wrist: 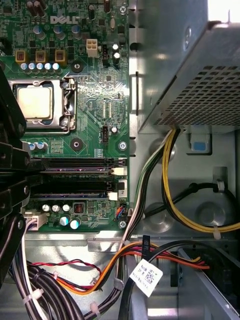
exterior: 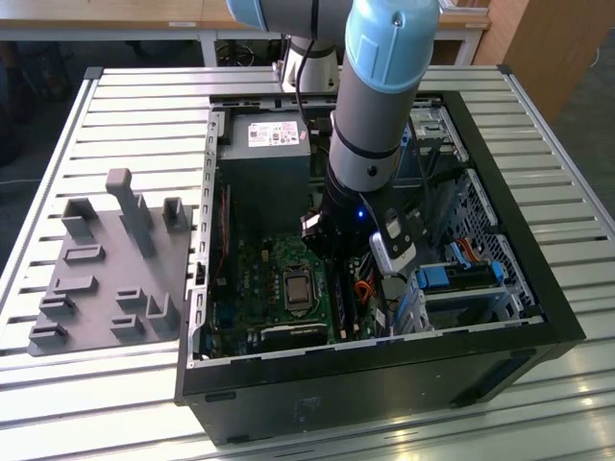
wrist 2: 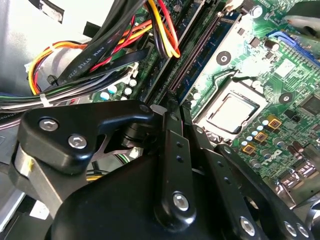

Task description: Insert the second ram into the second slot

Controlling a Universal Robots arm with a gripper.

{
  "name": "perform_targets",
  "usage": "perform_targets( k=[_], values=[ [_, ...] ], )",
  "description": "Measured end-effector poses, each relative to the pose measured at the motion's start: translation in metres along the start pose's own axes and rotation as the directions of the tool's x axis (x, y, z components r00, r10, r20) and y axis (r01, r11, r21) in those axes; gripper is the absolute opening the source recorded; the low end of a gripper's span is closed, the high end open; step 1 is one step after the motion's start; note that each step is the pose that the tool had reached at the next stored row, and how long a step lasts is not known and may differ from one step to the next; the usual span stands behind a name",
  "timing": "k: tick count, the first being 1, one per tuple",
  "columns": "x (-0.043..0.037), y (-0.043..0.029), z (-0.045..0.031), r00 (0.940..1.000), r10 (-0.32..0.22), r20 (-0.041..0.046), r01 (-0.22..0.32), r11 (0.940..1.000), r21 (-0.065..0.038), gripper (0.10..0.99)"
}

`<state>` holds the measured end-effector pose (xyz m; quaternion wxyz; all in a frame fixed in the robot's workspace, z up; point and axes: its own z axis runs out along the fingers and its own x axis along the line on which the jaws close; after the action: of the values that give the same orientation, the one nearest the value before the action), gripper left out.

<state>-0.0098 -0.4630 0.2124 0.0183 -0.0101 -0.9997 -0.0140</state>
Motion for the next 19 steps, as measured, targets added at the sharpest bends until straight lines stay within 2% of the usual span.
perform_targets(
  k=[19],
  values=[
    [-0.0003,0.0,0.0024,0.9999,0.016,0.0004,-0.016,0.9999,-0.001,0.145]
  ],
)
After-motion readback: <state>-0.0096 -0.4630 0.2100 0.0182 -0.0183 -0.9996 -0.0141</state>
